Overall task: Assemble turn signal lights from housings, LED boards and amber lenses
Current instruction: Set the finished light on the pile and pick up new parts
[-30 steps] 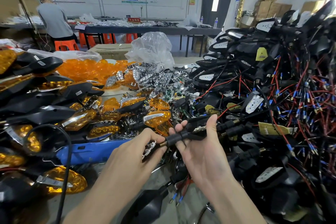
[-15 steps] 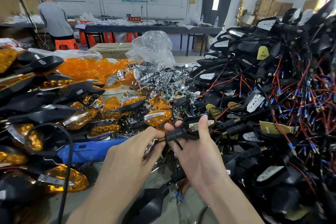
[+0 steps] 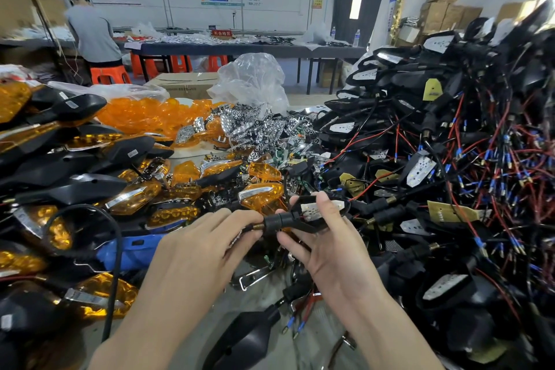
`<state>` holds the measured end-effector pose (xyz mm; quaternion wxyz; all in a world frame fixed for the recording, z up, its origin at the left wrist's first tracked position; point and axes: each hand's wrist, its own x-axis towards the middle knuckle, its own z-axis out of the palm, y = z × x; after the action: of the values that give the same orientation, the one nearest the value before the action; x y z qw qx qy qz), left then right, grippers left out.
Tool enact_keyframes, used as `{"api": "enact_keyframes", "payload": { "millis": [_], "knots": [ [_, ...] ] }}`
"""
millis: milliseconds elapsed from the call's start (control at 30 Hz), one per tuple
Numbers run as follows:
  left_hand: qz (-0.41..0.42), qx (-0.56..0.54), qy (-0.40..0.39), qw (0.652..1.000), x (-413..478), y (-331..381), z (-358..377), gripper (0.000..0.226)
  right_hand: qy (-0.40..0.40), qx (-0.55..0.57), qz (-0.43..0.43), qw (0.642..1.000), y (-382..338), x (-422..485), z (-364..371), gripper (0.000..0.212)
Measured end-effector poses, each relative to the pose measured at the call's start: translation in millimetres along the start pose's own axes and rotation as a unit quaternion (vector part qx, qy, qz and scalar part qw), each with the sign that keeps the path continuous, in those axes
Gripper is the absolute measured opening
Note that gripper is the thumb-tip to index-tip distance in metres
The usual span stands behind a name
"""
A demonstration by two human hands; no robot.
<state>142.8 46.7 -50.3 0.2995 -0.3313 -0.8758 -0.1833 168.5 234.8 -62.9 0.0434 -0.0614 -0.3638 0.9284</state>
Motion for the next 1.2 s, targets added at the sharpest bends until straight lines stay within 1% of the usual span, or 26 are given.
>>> {"api": "enact_keyframes", "payload": {
  "millis": [67,167,267,333,433,467,533,633,733,900,967,1067,1133,1200],
  "knots": [
    [-0.012,-0.005,-0.015,1.000,-0.3,2.2,-0.3,0.029,0.003,0.000,-0.003,1.000,-1.2,-0.3,-0.6,0.046],
    [-0.028,-0.018,-0.015,0.999,-0.5,4.2,-0.1,0.031,-0.001,-0.014,-0.007,1.000,-1.0,0.7,-3.2,0.036],
    [-0.040,-0.027,0.019,0.999,1.6,4.6,-0.7,0.031,-0.004,-0.032,-0.017,0.999,1.6,1.6,-3.1,0.036],
    [-0.042,-0.033,0.037,0.998,4.6,7.9,-0.5,0.031,-0.021,-0.047,-0.024,0.998,6.7,1.9,-0.9,0.032],
    [-0.016,-0.020,0.036,0.999,7.4,17.6,6.6,0.031,-0.062,-0.077,-0.040,0.994,18.7,2.8,0.0,0.026],
    [-0.010,-0.021,0.035,0.999,7.0,20.2,10.2,0.029,-0.080,-0.091,-0.047,0.991,21.8,3.4,0.3,0.026],
    [-0.022,-0.044,0.039,0.998,5.4,23.8,15.4,0.022,-0.110,-0.116,-0.061,0.985,25.7,3.4,0.5,0.034],
    [-0.091,-0.135,0.063,0.985,2.9,23.9,17.9,0.018,-0.154,-0.123,-0.067,0.978,29.6,3.7,-3.3,0.043],
    [-0.119,-0.207,0.065,0.969,2.5,21.8,18.8,0.011,-0.177,-0.152,-0.088,0.968,31.7,4.7,-7.2,0.046],
    [-0.123,-0.227,0.034,0.965,2.5,17.5,16.7,0.010,-0.177,-0.197,-0.109,0.958,30.5,1.7,-5.1,0.046],
    [-0.121,-0.217,0.044,0.968,3.7,18.1,15.4,0.010,-0.173,-0.203,-0.113,0.957,31.1,0.4,-3.7,0.036],
    [-0.126,-0.201,0.061,0.970,4.8,21.8,15.7,0.009,-0.170,-0.176,-0.112,0.963,31.1,-1.8,-0.5,0.022],
    [-0.153,-0.207,0.078,0.963,3.7,23.8,17.7,0.011,-0.163,-0.162,-0.109,0.967,29.9,-3.3,2.3,0.014],
    [-0.178,-0.216,0.082,0.957,2.3,24.4,18.8,0.017,-0.153,-0.163,-0.106,0.969,30.2,-3.3,2.6,0.014]
  ]
}}
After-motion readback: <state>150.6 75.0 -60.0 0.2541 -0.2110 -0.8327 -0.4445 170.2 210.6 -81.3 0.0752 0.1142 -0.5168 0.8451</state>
